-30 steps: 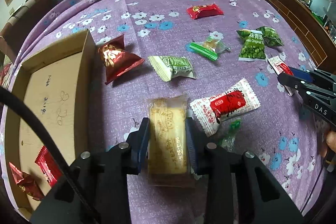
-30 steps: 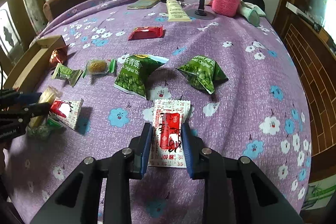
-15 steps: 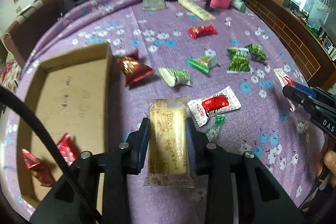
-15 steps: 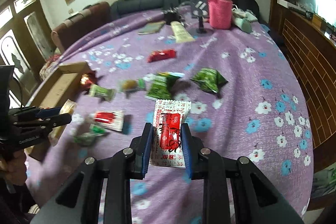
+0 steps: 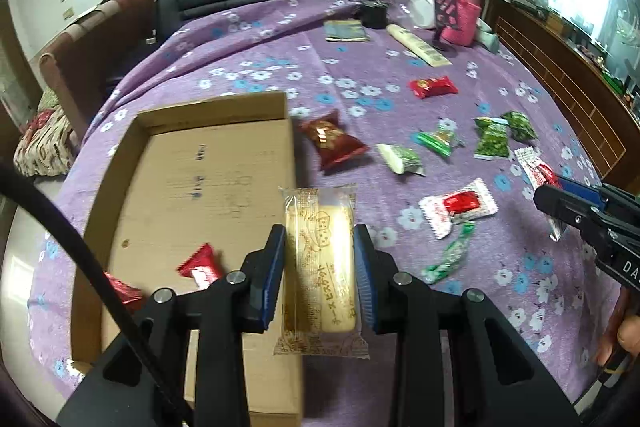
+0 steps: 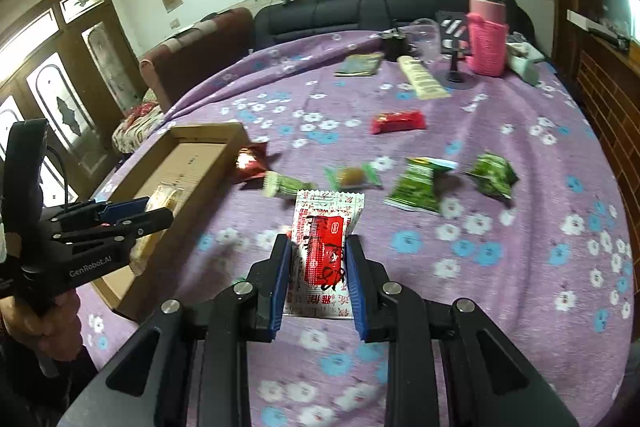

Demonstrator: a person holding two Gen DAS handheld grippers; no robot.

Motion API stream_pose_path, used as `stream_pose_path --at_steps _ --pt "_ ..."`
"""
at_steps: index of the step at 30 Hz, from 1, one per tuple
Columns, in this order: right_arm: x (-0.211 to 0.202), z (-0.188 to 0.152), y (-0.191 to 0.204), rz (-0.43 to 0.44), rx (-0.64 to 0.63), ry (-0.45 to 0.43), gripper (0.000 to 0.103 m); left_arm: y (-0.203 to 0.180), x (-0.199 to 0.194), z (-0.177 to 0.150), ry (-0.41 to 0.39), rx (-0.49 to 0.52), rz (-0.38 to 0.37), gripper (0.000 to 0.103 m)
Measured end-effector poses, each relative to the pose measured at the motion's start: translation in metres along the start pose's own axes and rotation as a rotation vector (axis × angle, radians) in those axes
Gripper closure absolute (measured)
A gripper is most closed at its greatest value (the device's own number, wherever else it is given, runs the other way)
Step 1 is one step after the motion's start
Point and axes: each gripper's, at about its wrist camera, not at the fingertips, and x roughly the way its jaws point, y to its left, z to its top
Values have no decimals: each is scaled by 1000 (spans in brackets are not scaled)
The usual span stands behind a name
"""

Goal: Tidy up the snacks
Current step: 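Carry the biscuit packet and sachet into the box and open both tools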

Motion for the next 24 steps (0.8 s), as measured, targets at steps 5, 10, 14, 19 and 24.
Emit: stream_pose_path --at_steps 5,10,14,19,24 --pt "11 7 24 45 -26 13 76 21 -1 -2 -8 -35 21 68" --pt "19 14 49 79 -62 18 76 41 1 -4 -6 -71 29 68" --pt "28 19 66 97 -86 26 75 56 3 -6 -3 -95 40 68" --pt "39 24 90 124 -124 41 74 72 2 -7 -7 -126 52 68" --pt "49 27 104 142 -148 53 75 89 5 -8 3 -156 65 68"
